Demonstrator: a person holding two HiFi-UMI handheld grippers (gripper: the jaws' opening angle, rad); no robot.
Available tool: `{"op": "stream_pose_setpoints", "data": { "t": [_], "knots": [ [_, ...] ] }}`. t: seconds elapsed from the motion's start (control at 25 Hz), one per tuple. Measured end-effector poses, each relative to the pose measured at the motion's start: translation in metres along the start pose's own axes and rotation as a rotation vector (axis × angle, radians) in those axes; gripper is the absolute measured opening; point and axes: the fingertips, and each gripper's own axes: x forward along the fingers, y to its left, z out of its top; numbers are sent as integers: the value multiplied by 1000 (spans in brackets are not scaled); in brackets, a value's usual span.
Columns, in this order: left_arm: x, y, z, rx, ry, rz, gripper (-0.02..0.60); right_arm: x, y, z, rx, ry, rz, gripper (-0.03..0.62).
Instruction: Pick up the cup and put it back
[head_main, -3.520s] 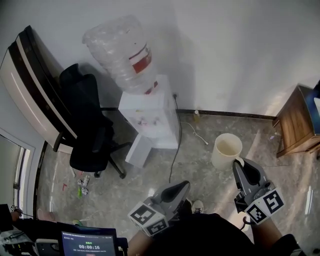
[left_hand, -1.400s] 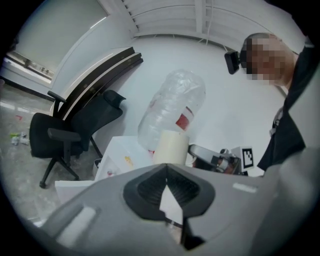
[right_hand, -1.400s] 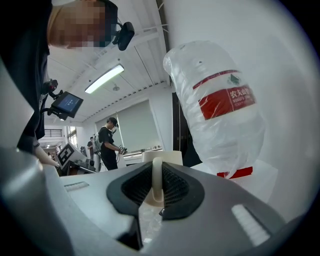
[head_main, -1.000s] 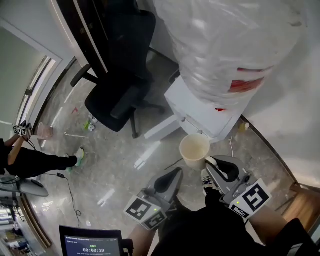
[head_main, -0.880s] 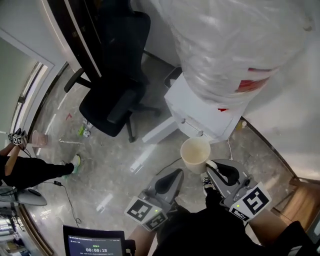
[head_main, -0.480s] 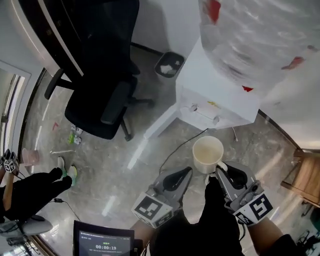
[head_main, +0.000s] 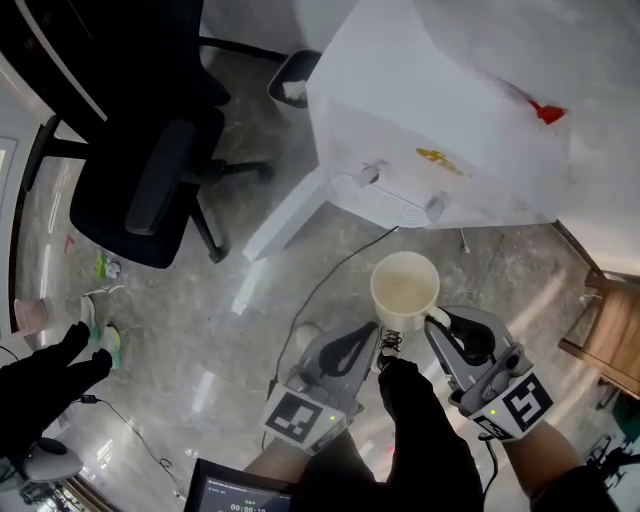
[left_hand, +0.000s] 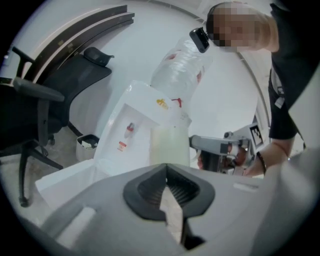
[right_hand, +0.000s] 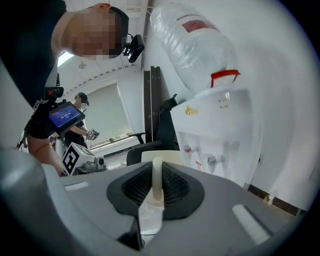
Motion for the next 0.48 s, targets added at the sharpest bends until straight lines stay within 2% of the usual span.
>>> {"op": "stream_pose_setpoints", "data": {
  "t": [0.24, 0.4, 0.48],
  "knots": [
    [29, 67, -71, 22, -22, 39, 4, 44, -35, -111, -39, 61, 33, 44],
    [47, 101, -113, 85, -31, 14, 5, 78, -56, -184, -115, 68, 49, 44],
    [58, 117, -132, 85, -34, -9, 4, 99, -76, -222, -115, 67, 38, 44]
  ]
}}
